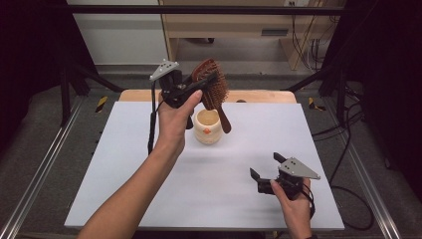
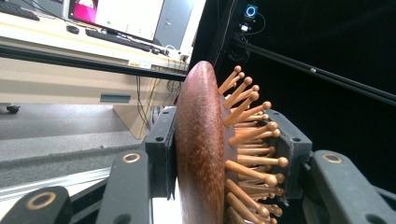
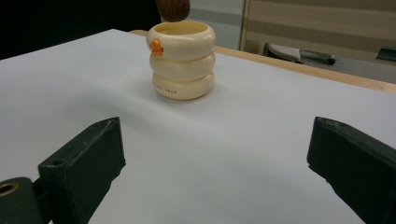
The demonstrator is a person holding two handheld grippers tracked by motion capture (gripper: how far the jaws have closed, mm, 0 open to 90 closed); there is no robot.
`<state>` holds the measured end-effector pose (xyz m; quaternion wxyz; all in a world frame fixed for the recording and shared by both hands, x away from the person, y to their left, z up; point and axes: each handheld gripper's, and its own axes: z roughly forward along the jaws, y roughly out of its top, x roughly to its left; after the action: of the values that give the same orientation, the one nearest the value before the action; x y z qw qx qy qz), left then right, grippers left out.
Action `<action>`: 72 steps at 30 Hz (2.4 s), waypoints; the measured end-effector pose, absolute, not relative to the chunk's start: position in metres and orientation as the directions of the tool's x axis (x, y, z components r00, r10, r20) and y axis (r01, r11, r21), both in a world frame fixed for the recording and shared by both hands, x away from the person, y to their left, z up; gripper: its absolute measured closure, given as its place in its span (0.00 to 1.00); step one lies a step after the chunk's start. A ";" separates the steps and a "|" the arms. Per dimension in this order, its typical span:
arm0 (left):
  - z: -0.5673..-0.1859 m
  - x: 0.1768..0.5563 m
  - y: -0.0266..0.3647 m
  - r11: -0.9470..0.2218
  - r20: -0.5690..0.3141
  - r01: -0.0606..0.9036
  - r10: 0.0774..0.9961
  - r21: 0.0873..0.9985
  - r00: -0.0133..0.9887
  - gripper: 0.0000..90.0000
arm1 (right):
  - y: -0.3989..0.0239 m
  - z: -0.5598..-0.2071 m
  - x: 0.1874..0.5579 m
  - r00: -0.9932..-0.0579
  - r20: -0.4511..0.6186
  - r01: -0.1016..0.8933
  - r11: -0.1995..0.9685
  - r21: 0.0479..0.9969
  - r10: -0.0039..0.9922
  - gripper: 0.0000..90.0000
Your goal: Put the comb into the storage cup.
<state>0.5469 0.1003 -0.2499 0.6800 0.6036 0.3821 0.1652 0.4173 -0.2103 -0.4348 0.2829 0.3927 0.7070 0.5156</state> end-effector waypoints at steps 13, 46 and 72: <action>-0.248 0.553 0.107 0.253 -0.345 0.235 0.685 0.939 0.642 0.56 | -0.210 -0.434 0.417 -0.541 -0.003 0.254 0.167 0.953 0.841 0.05; -0.253 0.588 0.111 0.246 -0.329 0.219 0.723 0.944 0.607 0.56 | -0.207 -0.436 0.418 -0.547 -0.009 0.251 0.174 0.952 0.837 0.05; -0.257 0.596 0.122 0.276 -0.343 0.203 0.761 0.939 0.551 0.56 | -0.207 -0.433 0.418 -0.543 -0.002 0.237 0.156 0.959 0.840 0.05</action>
<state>0.5965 0.1217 -0.2567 0.6755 0.5650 0.4264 0.2064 0.4181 -0.2070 -0.4331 0.2868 0.3823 0.7041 0.5252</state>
